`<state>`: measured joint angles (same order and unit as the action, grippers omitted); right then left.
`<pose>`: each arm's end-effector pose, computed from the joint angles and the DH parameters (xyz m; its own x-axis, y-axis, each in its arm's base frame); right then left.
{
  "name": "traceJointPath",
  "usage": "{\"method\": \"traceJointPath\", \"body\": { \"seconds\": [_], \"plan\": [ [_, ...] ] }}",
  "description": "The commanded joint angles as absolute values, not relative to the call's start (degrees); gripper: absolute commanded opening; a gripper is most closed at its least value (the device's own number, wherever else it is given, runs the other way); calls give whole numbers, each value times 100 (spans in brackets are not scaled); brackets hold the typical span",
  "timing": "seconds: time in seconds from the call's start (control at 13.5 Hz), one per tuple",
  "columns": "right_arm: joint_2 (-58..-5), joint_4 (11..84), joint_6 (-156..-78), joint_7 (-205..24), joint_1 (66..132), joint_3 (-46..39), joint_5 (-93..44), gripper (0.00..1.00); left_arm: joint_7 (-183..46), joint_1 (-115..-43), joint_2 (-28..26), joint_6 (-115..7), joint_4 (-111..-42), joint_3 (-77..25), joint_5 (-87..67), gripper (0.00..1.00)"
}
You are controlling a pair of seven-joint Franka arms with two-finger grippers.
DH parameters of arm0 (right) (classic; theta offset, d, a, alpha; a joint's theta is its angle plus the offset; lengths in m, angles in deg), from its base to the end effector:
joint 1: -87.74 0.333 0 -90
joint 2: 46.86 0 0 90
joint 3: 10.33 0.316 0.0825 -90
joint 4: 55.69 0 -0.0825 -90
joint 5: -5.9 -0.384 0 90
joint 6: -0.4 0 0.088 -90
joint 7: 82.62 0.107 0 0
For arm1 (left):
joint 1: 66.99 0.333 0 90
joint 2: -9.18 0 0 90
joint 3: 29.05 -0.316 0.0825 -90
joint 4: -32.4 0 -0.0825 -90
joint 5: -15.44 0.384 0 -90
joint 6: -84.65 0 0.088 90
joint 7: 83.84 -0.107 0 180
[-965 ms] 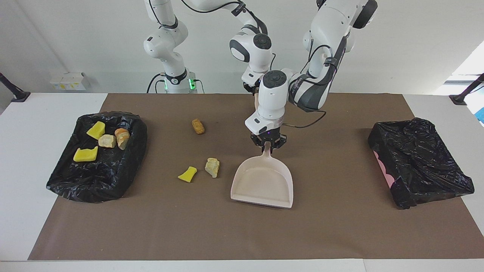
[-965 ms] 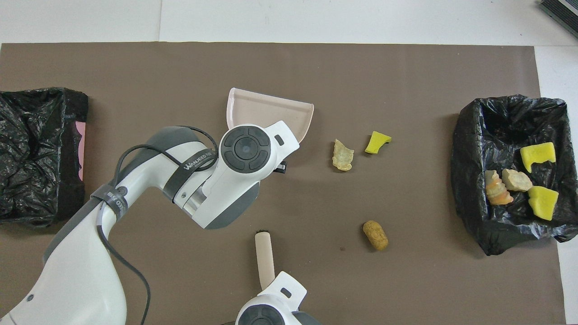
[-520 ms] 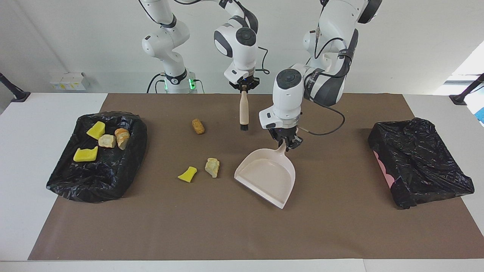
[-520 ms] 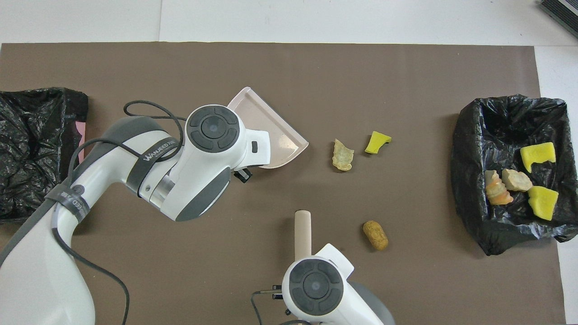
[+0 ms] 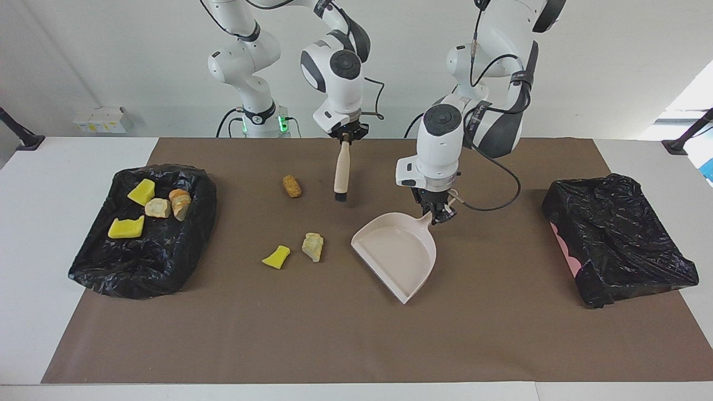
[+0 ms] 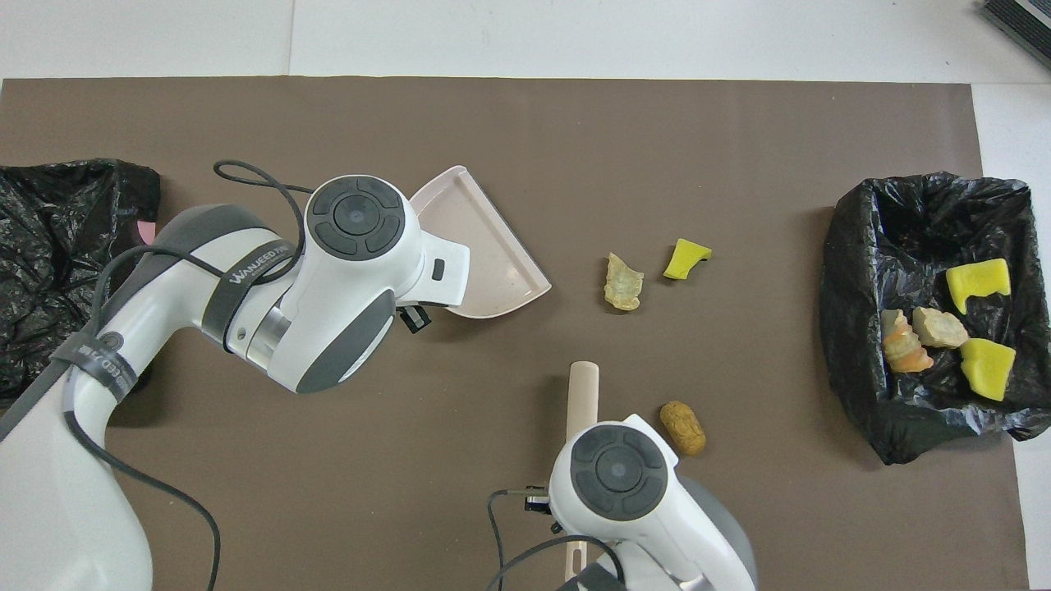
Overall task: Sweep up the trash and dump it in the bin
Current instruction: 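Position the dustpan with the left gripper while the right gripper grasps the brush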
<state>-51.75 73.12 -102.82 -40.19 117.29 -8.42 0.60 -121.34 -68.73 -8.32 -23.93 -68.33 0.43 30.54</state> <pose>0.3923 0.2492 0.3781 0.9181 -0.2452 -0.3113 -0.1947 -0.9633 0.1845 0.5504 -0.2844 0.4023 0.2743 -0.9492 -0.1543 -0.9604 -0.2787 0.0068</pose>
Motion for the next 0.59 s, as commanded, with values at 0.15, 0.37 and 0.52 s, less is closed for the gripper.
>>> {"method": "traceJointPath", "body": {
  "seconds": [0.15,0.37,0.52],
  "plan": [
    [-5844,7709,-9320,-3920,11157,-778,177,0,-13295,-6760,-315,-2257,-7454,83,2889,0],
    [-6670,8903,-9863,-3849,11209,-770,177,0,-13561,-6822,64,-2572,-8087,92,2889,0],
    [-6822,9258,-10136,-3841,11174,-770,177,0,-13500,-6901,65,-2985,-8308,118,2889,0]
  ]
}}
